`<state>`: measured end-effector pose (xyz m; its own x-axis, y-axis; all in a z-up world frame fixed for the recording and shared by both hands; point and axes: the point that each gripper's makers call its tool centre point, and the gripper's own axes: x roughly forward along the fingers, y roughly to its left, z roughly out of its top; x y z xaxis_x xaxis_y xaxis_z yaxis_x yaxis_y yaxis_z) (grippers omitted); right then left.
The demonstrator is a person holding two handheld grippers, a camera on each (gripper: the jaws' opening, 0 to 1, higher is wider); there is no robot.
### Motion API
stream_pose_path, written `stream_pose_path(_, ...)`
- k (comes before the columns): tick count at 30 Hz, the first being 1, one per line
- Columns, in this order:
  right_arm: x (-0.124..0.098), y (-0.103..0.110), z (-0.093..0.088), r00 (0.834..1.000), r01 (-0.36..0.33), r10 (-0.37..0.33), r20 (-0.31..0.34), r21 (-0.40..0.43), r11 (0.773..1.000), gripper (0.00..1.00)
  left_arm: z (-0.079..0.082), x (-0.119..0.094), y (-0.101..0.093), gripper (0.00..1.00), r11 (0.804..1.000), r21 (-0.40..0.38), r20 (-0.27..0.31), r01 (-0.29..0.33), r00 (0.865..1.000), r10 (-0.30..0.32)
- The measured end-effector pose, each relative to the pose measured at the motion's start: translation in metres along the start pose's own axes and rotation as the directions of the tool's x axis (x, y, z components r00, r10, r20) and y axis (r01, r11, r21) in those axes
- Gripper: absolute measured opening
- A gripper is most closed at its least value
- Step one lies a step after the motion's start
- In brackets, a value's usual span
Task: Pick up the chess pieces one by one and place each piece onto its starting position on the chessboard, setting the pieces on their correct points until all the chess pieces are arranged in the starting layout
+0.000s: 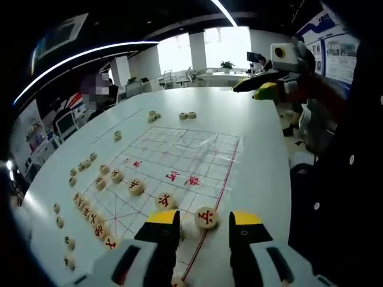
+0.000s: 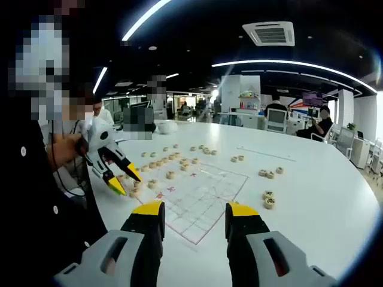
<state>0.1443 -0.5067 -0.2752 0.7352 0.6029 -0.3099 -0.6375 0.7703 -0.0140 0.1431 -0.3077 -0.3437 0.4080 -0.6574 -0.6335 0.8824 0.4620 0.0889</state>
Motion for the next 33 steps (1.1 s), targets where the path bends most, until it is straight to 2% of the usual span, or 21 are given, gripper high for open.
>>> stream_pose_path(3, 0.002, -0.001, -0.001, 1.0, -0.001, 0.001, -0.013, -0.005, 1.0, 0.42, 0.009, -0.016, 0.015, 0.44, 0.998, -0.025, 0.066, -0.066, 0.996, 0.067)
stream_pose_path(6, 0.004, -0.004, -0.001, 1.0, -0.001, 0.001, -0.023, -0.012, 1.0, 0.42, 0.018, -0.036, 0.032, 0.48, 0.986, -0.097, 0.146, -0.136, 0.978, 0.149)
stream_pose_path(8, 0.006, -0.005, 0.0, 1.0, -0.002, 0.002, -0.027, -0.017, 1.0, 0.43, 0.018, -0.049, 0.044, 0.49, 0.971, -0.143, 0.172, -0.189, 0.962, 0.213)
stream_pose_path(10, 0.009, -0.006, 0.0, 0.999, -0.004, 0.003, -0.032, -0.022, 1.0, 0.43, 0.014, -0.067, 0.065, 0.49, 0.936, -0.211, 0.176, -0.281, 0.931, 0.32)
stream_pose_path(14, 0.019, -0.005, -0.001, 0.998, -0.025, 0.023, -0.054, -0.038, 0.999, 0.45, 0.008, -0.101, 0.094, 0.54, 0.873, -0.269, 0.198, -0.406, 0.864, 0.463)
stream_pose_path(17, 0.024, -0.005, -0.001, 0.997, -0.035, 0.032, -0.069, -0.051, 0.998, 0.47, -0.006, -0.122, 0.109, 0.59, 0.831, -0.326, 0.19, -0.451, 0.83, 0.525)
stream_pose_path(21, 0.03, -0.004, 0.003, 0.996, -0.045, 0.04, -0.077, -0.062, 0.997, 0.47, -0.026, -0.133, 0.114, 0.61, 0.802, -0.389, 0.173, -0.452, 0.82, 0.546)
stream_pose_path(23, 0.032, -0.004, 0.005, 0.996, -0.045, 0.039, -0.079, -0.067, 0.997, 0.47, -0.033, -0.133, 0.114, 0.62, 0.794, -0.421, 0.173, -0.439, 0.82, 0.546)
stream_pose_path(27, 0.037, -0.004, 0.007, 0.995, -0.05, 0.043, -0.091, -0.078, 0.996, 0.47, -0.042, -0.131, 0.117, 0.63, 0.788, -0.434, 0.162, -0.437, 0.822, 0.546)
stream_pose_path(33, 0.049, 0.0, 0.016, 0.988, -0.104, 0.085, -0.133, -0.144, 0.984, 0.47, -0.05, -0.134, 0.12, 0.65, 0.792, -0.43, 0.154, -0.433, 0.829, 0.537)
